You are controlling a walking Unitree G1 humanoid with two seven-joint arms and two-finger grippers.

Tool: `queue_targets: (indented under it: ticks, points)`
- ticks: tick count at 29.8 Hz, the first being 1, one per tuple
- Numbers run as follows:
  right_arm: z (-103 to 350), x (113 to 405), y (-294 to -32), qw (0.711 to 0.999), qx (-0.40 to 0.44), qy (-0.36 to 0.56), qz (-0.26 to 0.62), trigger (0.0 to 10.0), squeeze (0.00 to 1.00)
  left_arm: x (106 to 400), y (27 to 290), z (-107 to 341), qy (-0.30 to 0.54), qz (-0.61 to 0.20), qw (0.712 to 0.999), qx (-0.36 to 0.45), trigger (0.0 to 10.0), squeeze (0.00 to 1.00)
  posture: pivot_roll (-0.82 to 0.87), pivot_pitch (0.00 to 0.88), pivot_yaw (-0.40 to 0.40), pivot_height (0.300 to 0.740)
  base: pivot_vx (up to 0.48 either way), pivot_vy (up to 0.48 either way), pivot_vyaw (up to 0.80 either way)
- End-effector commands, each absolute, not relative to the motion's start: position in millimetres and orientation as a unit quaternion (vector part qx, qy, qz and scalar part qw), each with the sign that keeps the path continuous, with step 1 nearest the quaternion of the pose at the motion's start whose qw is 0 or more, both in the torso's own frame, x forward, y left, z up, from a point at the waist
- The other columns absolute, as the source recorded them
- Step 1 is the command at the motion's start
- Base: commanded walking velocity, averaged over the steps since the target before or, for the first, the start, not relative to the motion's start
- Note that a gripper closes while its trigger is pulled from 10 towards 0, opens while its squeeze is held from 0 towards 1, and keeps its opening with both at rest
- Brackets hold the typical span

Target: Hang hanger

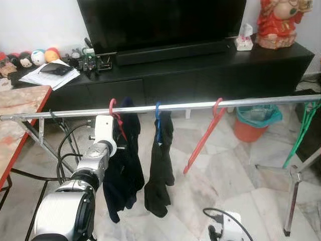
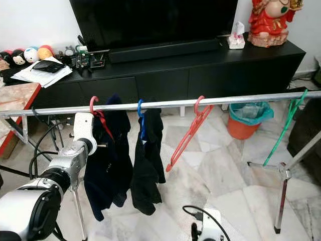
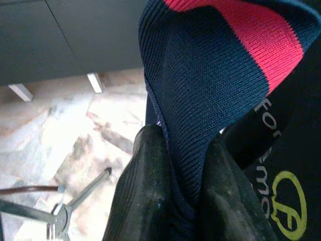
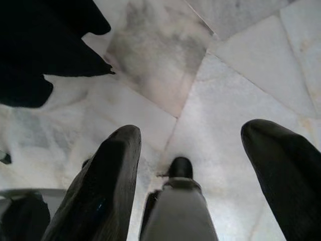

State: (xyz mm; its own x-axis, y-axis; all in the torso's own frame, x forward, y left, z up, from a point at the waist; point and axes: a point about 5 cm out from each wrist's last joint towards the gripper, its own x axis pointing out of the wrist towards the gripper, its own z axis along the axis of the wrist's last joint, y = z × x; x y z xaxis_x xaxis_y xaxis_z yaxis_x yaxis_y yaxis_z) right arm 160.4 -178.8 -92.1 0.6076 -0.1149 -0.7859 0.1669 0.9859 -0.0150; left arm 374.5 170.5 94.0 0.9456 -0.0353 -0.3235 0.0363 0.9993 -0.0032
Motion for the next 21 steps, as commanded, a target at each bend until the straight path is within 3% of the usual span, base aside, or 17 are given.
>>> queue_targets:
  ticks: [1,15,21]
  points:
    - [-95,153,-177,0.896,0.025,0.438,-0.070,10.0,0.00,380,169,103,0.159,-0.011,0.987,-0.005,10.0,0.00,-0.08,0.000,0.114,0.740,0.000,0.000,0.00]
    - [-93,143,-190,0.908,-0.011,0.414,-0.060,10.0,0.00,376,176,94,0.189,0.052,0.980,-0.040,10.0,0.00,-0.10,0.000,0.083,0.740,0.000,0.000,0.00]
    - [-69,177,-199,0.948,-0.074,0.308,-0.026,10.0,0.00,375,190,96,0.184,0.089,0.978,-0.051,10.0,0.00,-0.11,0.000,0.069,0.740,0.000,0.000,0.00]
